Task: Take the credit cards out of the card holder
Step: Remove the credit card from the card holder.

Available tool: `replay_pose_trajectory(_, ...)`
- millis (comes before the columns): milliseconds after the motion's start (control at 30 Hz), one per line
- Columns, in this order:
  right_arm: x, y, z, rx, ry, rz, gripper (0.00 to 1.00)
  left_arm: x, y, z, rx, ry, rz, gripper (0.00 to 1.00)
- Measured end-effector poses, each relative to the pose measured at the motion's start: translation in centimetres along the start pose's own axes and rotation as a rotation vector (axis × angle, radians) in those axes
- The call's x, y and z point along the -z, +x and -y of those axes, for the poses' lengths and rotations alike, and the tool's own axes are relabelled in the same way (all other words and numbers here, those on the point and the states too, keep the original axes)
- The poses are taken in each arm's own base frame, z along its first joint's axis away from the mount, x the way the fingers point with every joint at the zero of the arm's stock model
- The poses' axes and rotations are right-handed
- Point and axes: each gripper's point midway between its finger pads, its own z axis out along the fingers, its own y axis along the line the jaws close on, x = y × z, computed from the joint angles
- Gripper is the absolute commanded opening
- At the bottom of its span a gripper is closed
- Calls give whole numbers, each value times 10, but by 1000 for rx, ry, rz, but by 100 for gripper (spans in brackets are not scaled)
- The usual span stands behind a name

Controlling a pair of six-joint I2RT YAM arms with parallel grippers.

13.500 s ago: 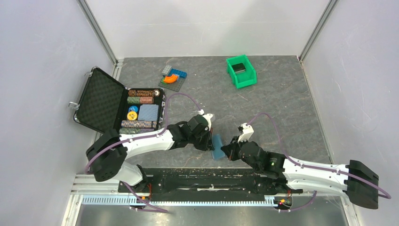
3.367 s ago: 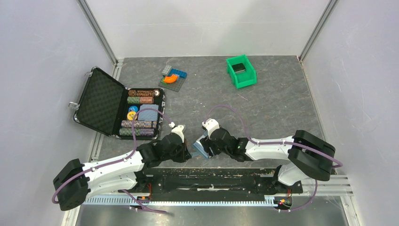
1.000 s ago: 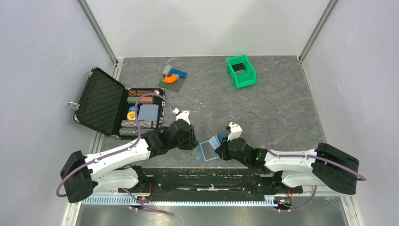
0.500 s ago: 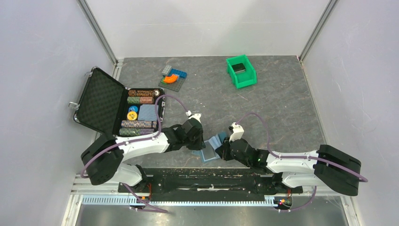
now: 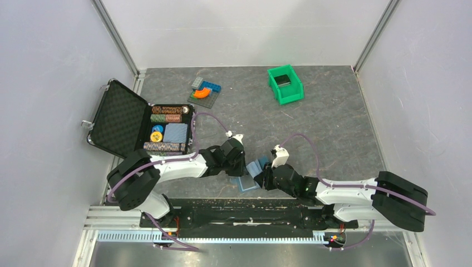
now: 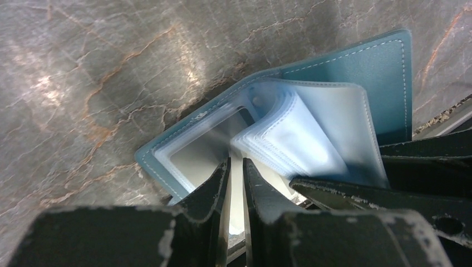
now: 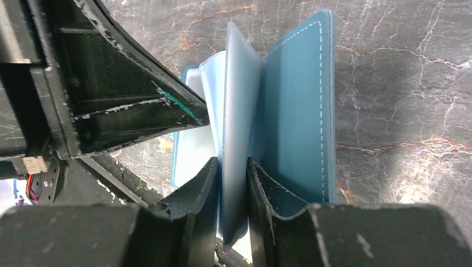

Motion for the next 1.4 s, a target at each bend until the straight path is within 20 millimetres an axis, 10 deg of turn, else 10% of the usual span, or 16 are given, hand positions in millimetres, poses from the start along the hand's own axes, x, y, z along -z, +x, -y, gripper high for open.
replay_pose_trajectory(1033,19,-22,17,40,90,74,81,-2,-10,45,-19,200,-4,20)
replay_pose_trajectory(1400,41,-52,16,87,126,140,86,-18,-19,62,-26,243,-16,21)
